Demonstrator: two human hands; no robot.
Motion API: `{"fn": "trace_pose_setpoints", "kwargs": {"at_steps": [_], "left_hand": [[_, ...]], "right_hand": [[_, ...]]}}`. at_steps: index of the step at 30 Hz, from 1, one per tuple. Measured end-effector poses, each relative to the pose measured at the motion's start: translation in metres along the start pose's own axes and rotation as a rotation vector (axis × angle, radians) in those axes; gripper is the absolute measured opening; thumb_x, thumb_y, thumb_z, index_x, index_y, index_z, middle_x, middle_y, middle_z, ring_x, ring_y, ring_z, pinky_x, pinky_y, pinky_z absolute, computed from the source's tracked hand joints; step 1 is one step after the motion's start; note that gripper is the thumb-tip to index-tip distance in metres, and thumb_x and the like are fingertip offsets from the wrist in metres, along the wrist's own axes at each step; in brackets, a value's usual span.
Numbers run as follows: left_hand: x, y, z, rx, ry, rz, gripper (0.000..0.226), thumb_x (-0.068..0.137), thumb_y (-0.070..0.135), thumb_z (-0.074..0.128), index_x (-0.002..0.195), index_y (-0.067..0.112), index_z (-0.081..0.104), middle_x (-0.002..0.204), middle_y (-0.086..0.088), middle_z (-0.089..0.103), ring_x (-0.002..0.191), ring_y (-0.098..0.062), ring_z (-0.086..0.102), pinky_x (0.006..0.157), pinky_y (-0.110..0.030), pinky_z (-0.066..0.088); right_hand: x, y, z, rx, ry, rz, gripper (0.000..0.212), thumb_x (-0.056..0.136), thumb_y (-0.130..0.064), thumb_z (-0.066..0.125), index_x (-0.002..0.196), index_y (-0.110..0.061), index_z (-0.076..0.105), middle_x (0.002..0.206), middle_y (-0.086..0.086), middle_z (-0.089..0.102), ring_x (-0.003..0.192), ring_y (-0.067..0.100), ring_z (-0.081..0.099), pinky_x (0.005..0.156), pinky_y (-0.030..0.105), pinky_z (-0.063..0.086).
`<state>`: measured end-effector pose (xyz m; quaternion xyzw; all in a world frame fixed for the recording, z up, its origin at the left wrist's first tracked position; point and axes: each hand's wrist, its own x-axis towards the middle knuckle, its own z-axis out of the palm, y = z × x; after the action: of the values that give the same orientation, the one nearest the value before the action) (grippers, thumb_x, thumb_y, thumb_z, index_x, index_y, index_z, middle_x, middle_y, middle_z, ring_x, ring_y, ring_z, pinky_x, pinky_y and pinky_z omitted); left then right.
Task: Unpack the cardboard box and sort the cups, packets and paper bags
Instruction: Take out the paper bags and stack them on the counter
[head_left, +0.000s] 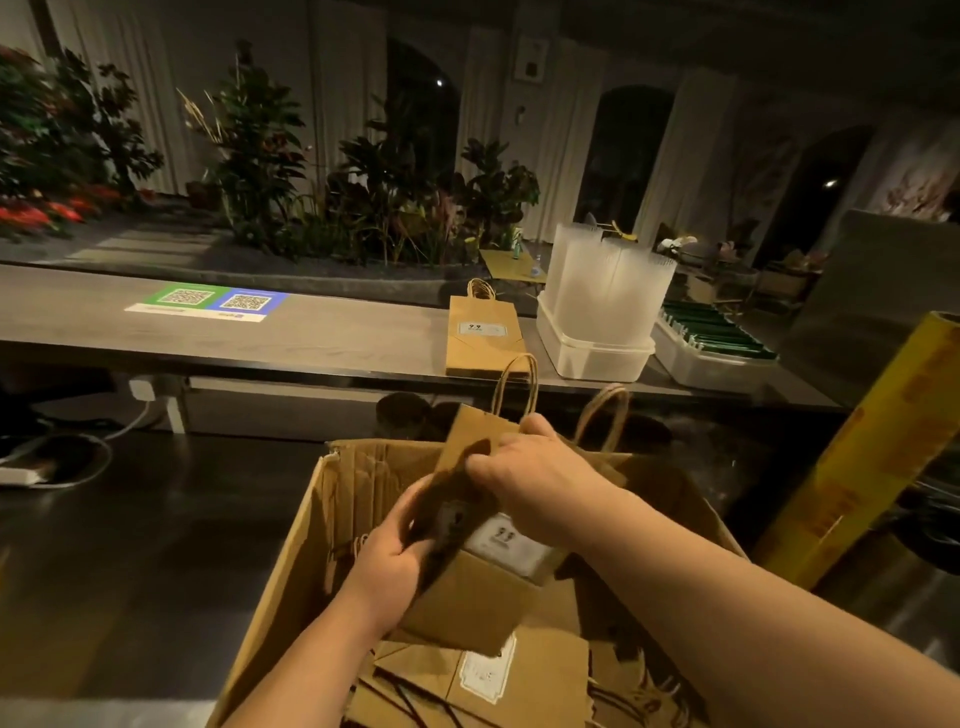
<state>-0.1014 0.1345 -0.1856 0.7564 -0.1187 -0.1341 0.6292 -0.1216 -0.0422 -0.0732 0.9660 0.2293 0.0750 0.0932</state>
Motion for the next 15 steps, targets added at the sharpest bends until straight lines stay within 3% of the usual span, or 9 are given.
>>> {"fn": "trace_pose_setpoints", "kwargs": {"at_steps": [2, 5, 7, 9, 11, 13, 15], "left_hand": [[-0.002, 0.003, 0.005, -0.011, -0.013, 0.005, 0.049, 0.104, 0.021, 0.054, 0.125, 0.065, 0.048, 0.13, 0.019, 0.058, 0.13, -0.013, 0.05, 0.115, -0.046, 0.04], [0.002, 0.006, 0.005, 0.065, -0.012, 0.013, 0.054, 0.1, 0.01, 0.061, 0.121, 0.051, 0.035, 0.123, 0.02, 0.044, 0.124, -0.008, 0.04, 0.11, -0.038, 0.038], [0.005, 0.003, 0.001, 0.047, 0.007, -0.039, 0.051, 0.102, 0.001, 0.052, 0.117, 0.048, 0.039, 0.121, 0.014, 0.044, 0.119, -0.009, 0.045, 0.104, -0.035, 0.039], [0.001, 0.001, -0.002, 0.013, 0.067, -0.041, 0.059, 0.102, -0.002, 0.049, 0.114, 0.056, 0.047, 0.118, 0.019, 0.052, 0.11, -0.003, 0.05, 0.102, -0.034, 0.04], [-0.003, -0.002, -0.006, 0.049, 0.122, -0.028, 0.064, 0.099, 0.0, 0.053, 0.111, 0.063, 0.048, 0.114, 0.02, 0.058, 0.112, -0.006, 0.054, 0.108, -0.043, 0.041], [-0.002, -0.003, -0.009, 0.016, 0.184, 0.006, 0.058, 0.098, 0.003, 0.058, 0.11, 0.059, 0.052, 0.112, 0.016, 0.066, 0.113, -0.009, 0.06, 0.106, -0.051, 0.047], [0.001, -0.003, -0.008, -0.031, 0.224, 0.038, 0.047, 0.1, 0.008, 0.059, 0.111, 0.053, 0.055, 0.112, 0.018, 0.068, 0.11, -0.003, 0.063, 0.1, -0.042, 0.053]], "right_hand": [[0.018, -0.008, 0.007, 0.023, 0.035, -0.028, 0.015, 0.096, -0.027, 0.068, 0.11, -0.027, 0.063, 0.093, -0.009, 0.061, 0.099, 0.015, 0.06, 0.105, 0.039, 0.031], [0.035, -0.012, 0.017, 0.003, 0.098, -0.086, 0.009, 0.096, -0.026, 0.069, 0.103, -0.024, 0.065, 0.092, -0.006, 0.066, 0.095, 0.017, 0.061, 0.104, 0.039, 0.036], [0.042, -0.012, 0.024, -0.016, 0.198, -0.156, 0.013, 0.091, -0.021, 0.074, 0.102, -0.021, 0.069, 0.096, -0.001, 0.069, 0.102, 0.021, 0.062, 0.104, 0.041, 0.038], [0.041, -0.011, 0.03, -0.052, 0.35, -0.178, 0.023, 0.087, -0.018, 0.078, 0.108, -0.015, 0.071, 0.11, 0.007, 0.069, 0.115, 0.029, 0.059, 0.109, 0.046, 0.04], [0.028, -0.008, 0.04, -0.02, 0.564, -0.139, 0.026, 0.088, -0.018, 0.074, 0.113, -0.012, 0.069, 0.12, 0.012, 0.066, 0.121, 0.032, 0.055, 0.112, 0.047, 0.042], [0.004, -0.003, 0.053, 0.09, 0.702, -0.042, 0.02, 0.09, -0.02, 0.07, 0.109, -0.014, 0.067, 0.113, 0.008, 0.067, 0.11, 0.026, 0.058, 0.101, 0.041, 0.05], [-0.019, 0.004, 0.074, 0.258, 0.546, 0.189, 0.014, 0.092, -0.024, 0.066, 0.106, -0.019, 0.065, 0.102, -0.002, 0.065, 0.097, 0.016, 0.058, 0.087, 0.033, 0.054]]}}
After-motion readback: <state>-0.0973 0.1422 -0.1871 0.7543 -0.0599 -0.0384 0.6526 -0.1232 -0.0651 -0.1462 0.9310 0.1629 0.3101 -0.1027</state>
